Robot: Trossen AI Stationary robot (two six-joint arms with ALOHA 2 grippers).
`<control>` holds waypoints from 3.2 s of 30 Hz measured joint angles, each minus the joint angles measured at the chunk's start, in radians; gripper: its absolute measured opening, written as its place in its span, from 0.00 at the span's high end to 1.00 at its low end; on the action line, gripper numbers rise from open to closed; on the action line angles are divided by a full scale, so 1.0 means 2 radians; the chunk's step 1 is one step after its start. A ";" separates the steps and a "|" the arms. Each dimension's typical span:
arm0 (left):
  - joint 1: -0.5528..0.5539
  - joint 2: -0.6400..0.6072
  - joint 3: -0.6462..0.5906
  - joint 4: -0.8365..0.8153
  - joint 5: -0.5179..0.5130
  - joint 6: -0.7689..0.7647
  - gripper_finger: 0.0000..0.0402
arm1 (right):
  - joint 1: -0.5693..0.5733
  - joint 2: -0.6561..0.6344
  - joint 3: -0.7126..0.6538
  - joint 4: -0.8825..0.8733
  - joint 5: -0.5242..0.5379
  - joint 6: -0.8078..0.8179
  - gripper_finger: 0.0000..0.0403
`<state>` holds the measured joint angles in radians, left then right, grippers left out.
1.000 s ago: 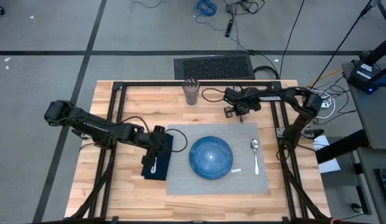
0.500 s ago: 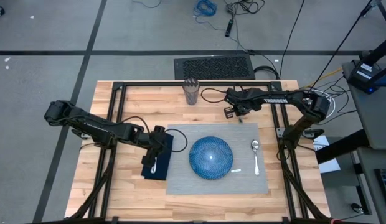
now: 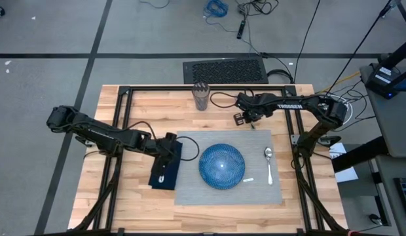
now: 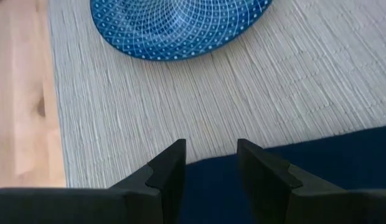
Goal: Set table place
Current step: Put the silver knife to the left of the silver spoon on the gray placemat
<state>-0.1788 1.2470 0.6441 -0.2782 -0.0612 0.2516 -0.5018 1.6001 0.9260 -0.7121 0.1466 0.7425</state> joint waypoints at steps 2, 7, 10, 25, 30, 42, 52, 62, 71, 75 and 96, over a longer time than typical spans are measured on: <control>0.001 0.000 0.002 0.005 0.000 0.001 0.68 | 0.000 0.000 0.000 0.007 -0.008 0.000 0.85; 0.001 0.000 0.031 0.004 -0.025 0.029 0.67 | 0.000 0.000 0.000 0.014 -0.010 -0.001 0.76; 0.015 0.002 0.059 0.005 -0.043 0.048 0.64 | 0.000 0.000 0.000 0.014 -0.010 -0.001 0.72; 0.179 0.222 0.366 -0.187 -0.019 0.103 0.50 | 0.005 -0.001 0.001 0.010 -0.011 -0.020 0.68; 0.199 0.256 0.496 -0.246 0.023 0.137 0.50 | 0.016 -0.001 0.001 0.009 -0.011 -0.033 0.68; 0.224 0.258 0.661 -0.335 0.078 0.127 0.50 | 0.015 0.001 -0.047 0.028 -0.027 -0.034 0.68; 0.212 0.252 0.662 -0.410 0.189 0.086 0.50 | 0.005 0.002 -0.067 0.058 -0.048 -0.042 0.79; 0.185 0.229 0.657 -0.412 0.188 0.073 0.50 | 0.006 0.002 -0.066 0.042 -0.065 -0.052 1.00; 0.170 0.209 0.657 -0.414 0.178 0.073 0.50 | 0.026 0.006 -0.011 -0.048 -0.081 -0.051 1.00; 0.170 0.209 0.657 -0.424 0.175 0.073 0.50 | 0.042 0.006 0.015 -0.116 -0.080 -0.044 1.00; 0.170 0.205 0.475 -0.435 0.108 0.048 0.50 | 0.012 0.006 0.034 0.026 0.007 -0.053 0.79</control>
<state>0.1612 1.6575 1.5944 -1.1482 0.1555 0.3477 -0.4777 1.6118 0.9939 -0.6597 0.1611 0.6366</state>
